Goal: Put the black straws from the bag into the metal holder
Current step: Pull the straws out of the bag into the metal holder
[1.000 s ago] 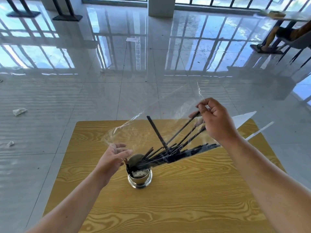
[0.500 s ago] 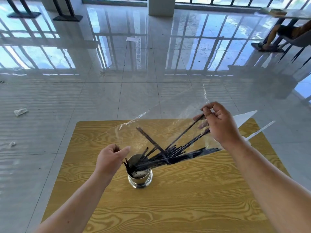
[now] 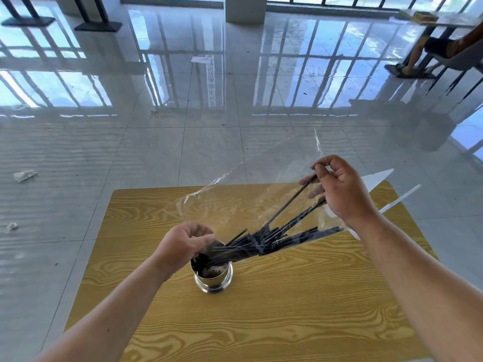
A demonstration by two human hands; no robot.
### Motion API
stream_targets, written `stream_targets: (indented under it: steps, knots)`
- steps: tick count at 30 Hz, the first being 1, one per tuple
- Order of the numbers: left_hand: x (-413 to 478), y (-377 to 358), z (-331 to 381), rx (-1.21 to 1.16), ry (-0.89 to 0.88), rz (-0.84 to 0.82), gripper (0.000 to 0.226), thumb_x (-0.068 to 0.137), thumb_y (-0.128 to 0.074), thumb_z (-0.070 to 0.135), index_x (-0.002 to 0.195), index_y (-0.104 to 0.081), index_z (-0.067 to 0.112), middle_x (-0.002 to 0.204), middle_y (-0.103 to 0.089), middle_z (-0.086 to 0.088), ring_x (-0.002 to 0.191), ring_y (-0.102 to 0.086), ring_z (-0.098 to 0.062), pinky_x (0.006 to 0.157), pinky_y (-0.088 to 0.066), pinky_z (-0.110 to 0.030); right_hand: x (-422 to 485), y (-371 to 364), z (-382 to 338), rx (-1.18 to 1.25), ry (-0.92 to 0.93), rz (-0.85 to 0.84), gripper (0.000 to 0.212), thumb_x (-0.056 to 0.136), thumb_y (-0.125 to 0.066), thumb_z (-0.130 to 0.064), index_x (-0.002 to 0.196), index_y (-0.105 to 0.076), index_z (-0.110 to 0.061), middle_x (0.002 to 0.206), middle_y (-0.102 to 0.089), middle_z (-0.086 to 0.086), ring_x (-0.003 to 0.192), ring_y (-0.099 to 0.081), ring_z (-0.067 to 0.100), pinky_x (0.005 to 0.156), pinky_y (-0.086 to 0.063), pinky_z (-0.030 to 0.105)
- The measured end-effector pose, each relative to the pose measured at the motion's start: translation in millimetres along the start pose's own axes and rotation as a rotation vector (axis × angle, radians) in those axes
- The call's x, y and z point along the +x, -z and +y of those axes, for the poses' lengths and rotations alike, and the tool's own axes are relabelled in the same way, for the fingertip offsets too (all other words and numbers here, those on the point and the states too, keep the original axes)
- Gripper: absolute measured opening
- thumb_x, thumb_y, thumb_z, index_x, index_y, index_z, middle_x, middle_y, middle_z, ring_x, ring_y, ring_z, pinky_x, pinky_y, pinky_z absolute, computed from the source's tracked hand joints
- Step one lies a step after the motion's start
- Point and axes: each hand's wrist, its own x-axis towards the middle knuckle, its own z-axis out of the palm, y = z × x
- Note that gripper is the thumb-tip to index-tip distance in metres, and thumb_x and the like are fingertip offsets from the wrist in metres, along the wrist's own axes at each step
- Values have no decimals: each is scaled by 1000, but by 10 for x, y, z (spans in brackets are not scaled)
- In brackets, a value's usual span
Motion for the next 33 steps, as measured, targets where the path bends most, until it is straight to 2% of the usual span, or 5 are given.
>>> stream_targets:
  steps: [13,19,22,30,33]
  knots:
    - [-31,242,-117,-252,31,293,29,91,-50,1,95,-76,12,93,-81,0,83,-70,-17,76,-53,-38,40,-47,-84,-7,66,-53,22,113,-52,-20,99,-64,-33,93,-84,-1,58,-73,27,50,-59,33]
    - [-135,347,-170,-316,-59,230,41,80,-62,55,112,-79,36,124,-74,19,125,-58,-1,103,-40,-43,62,-36,-136,-13,59,-50,21,113,-52,-20,100,-64,-30,92,-84,0,58,-72,24,51,-58,34]
    - [-129,309,-111,-255,-10,103,62,69,-76,76,121,-73,42,125,-73,26,121,-61,5,101,-37,-35,61,-59,-176,-16,52,-58,20,113,-52,-20,102,-64,-30,93,-84,0,59,-72,25,52,-58,33]
    - [-31,326,54,-352,-5,201,39,69,-92,47,102,-79,32,117,-78,6,119,-65,-11,105,-37,-40,87,-145,-414,-48,78,-68,15,112,-53,-17,105,-65,-22,91,-83,1,64,-69,48,51,-59,45]
    - [-57,361,74,-378,-16,175,31,65,-88,46,90,-81,29,104,-81,7,110,-68,-8,103,-40,-39,88,-180,-479,-62,98,-69,18,112,-54,-18,101,-65,-26,91,-83,-1,67,-62,59,45,-56,34]
